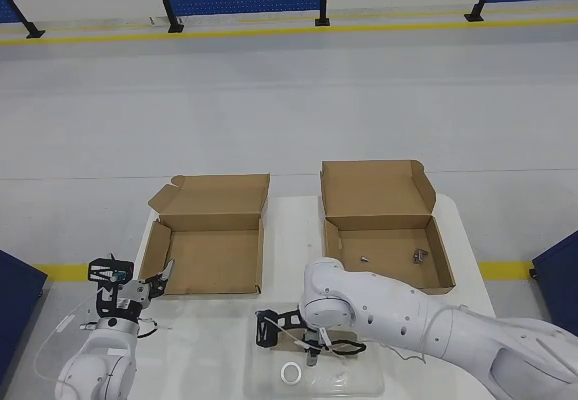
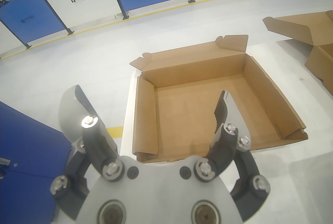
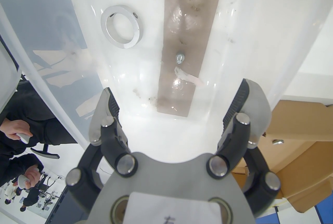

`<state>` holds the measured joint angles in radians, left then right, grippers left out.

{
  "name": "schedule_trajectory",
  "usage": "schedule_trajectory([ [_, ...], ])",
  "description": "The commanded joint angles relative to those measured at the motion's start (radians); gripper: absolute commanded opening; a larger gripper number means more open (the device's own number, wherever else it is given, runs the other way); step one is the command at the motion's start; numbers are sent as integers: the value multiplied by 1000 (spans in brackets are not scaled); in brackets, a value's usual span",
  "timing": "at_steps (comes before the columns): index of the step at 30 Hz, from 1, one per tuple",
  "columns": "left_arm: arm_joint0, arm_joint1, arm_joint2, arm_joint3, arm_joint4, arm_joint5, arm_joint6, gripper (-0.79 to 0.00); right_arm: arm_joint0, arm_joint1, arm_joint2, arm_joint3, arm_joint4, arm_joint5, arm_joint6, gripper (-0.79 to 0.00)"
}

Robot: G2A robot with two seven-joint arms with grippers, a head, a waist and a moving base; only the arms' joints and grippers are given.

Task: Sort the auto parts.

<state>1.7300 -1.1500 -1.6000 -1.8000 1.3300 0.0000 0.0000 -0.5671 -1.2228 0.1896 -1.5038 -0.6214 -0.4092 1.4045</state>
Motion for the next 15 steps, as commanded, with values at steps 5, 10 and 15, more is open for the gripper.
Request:
schedule_trajectory([
  [5,0,0,0,0,0,0,0,0,-3,-3,-20,-8,18,-6,1,0],
  [10,0,0,0,0,0,0,0,0,-18,-12,-20,18,11,-9,-3,0],
  [15,0,0,0,0,0,0,0,0,-28,-23,-20,43,6,-18,-11,-139],
])
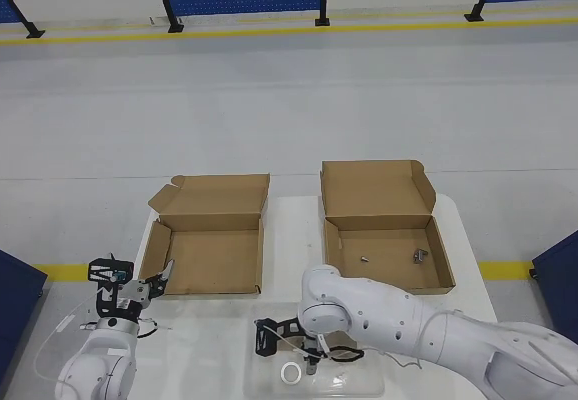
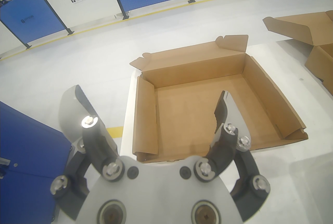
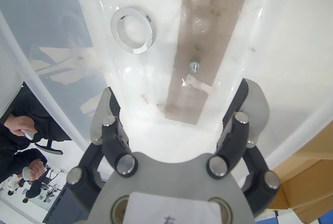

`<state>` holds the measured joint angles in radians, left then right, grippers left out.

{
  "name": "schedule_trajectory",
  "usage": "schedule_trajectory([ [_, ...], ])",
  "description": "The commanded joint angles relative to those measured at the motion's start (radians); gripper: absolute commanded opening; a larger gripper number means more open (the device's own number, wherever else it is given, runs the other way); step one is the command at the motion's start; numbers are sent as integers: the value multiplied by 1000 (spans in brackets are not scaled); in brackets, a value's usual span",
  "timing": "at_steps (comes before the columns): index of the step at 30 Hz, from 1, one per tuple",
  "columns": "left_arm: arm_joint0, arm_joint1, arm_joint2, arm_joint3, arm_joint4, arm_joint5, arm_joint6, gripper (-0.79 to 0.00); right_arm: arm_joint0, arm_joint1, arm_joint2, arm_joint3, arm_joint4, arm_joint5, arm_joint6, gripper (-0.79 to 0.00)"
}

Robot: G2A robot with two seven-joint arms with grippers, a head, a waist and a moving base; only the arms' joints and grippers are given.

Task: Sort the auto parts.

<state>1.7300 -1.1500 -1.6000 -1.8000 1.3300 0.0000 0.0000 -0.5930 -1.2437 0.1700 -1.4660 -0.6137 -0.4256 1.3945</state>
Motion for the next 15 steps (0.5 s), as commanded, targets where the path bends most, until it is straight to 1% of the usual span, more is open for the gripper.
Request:
schedule_trajectory([
  [1,0,0,0,0,0,0,0,0,-3,-5,0,10,-4,-3,-3,-157],
  [3,0,0,0,0,0,0,0,0,-5,-9,0,21,-8,-7,-7,-185],
  [4,0,0,0,0,0,0,0,0,-6,-11,0,27,-11,-10,-10,-274],
  [5,0,0,0,0,0,0,0,0,-7,-14,0,34,-14,-13,-13,-292],
  [7,0,0,0,0,0,0,0,0,-9,-19,0,47,-19,-20,-22,-394],
  [15,0,0,0,0,0,0,0,0,-19,-35,3,79,-69,-14,-64,-434],
])
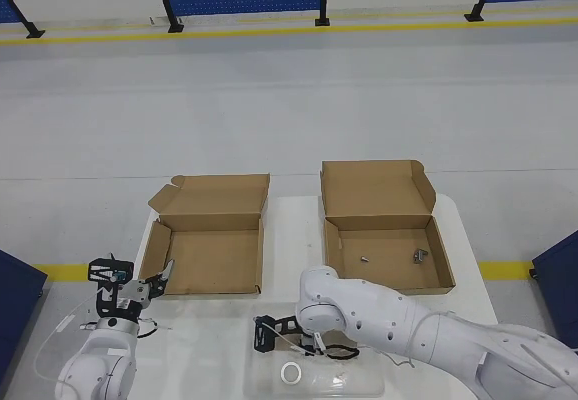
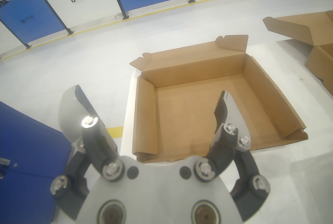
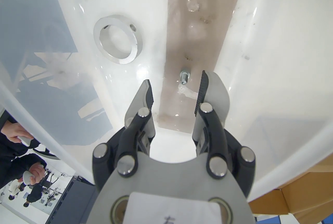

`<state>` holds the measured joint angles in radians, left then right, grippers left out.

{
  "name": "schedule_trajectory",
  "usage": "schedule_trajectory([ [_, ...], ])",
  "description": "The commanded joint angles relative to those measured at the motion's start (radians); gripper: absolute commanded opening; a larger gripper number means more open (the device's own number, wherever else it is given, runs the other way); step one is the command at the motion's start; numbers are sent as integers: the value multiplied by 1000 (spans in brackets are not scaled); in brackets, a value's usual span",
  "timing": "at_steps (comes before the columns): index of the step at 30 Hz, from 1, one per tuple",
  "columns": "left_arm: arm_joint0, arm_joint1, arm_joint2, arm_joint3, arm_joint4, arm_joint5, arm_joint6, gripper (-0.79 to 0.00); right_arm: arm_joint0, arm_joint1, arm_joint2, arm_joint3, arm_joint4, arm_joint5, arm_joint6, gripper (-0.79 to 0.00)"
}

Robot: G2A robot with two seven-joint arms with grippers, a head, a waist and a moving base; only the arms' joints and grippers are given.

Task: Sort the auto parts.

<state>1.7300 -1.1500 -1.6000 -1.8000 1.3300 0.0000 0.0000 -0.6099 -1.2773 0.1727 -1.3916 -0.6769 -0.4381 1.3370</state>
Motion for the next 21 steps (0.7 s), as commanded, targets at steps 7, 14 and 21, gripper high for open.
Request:
schedule_trajectory([
  [7,0,0,0,0,0,0,0,0,-15,-11,5,27,-38,-11,-38,-465],
  [14,0,0,0,0,0,0,0,0,-18,-26,9,44,-48,7,-15,-785],
  [21,0,0,0,0,0,0,0,0,-13,-20,42,10,-24,18,26,-785],
])
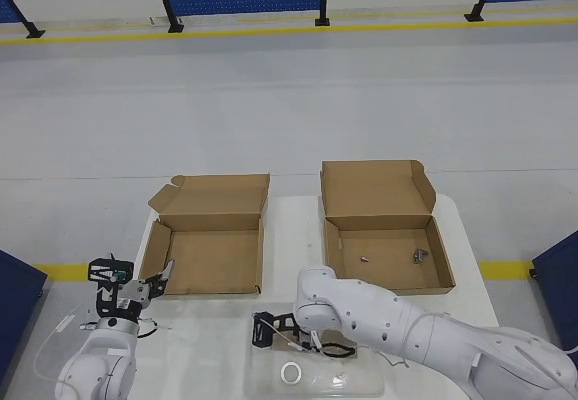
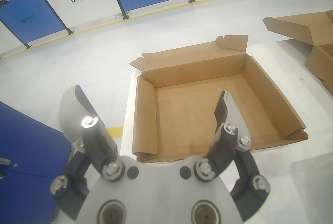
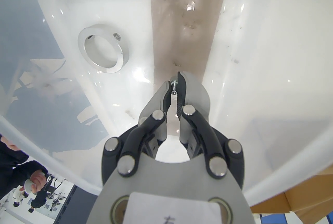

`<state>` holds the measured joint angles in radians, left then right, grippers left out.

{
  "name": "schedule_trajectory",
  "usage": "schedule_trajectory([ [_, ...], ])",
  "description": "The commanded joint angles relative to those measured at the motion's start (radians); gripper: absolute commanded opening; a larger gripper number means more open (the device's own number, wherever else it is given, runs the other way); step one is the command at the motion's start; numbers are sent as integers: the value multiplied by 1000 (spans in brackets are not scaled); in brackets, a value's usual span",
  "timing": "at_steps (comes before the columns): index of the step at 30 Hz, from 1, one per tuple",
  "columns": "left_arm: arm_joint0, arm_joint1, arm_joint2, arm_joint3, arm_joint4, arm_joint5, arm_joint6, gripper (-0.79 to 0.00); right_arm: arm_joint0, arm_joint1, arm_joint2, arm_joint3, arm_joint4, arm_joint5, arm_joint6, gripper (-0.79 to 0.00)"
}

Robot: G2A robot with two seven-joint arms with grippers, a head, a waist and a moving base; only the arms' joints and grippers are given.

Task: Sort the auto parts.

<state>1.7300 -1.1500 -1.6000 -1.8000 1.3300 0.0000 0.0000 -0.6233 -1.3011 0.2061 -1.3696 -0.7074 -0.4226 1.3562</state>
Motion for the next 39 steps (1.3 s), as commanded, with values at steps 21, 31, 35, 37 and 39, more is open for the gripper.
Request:
schedule_trajectory([
  [21,0,0,0,0,0,0,0,0,-33,69,123,-96,135,5,-20,-785],
  [31,0,0,0,0,0,0,0,0,-238,282,511,-157,399,-193,-152,-785],
  [35,0,0,0,0,0,0,0,0,-325,350,605,-199,490,-258,-217,-785],
  [37,0,0,0,0,0,0,0,0,-325,350,605,-199,490,-258,-217,-785],
  [39,0,0,0,0,0,0,0,0,-325,350,605,-199,490,-258,-217,-785],
])
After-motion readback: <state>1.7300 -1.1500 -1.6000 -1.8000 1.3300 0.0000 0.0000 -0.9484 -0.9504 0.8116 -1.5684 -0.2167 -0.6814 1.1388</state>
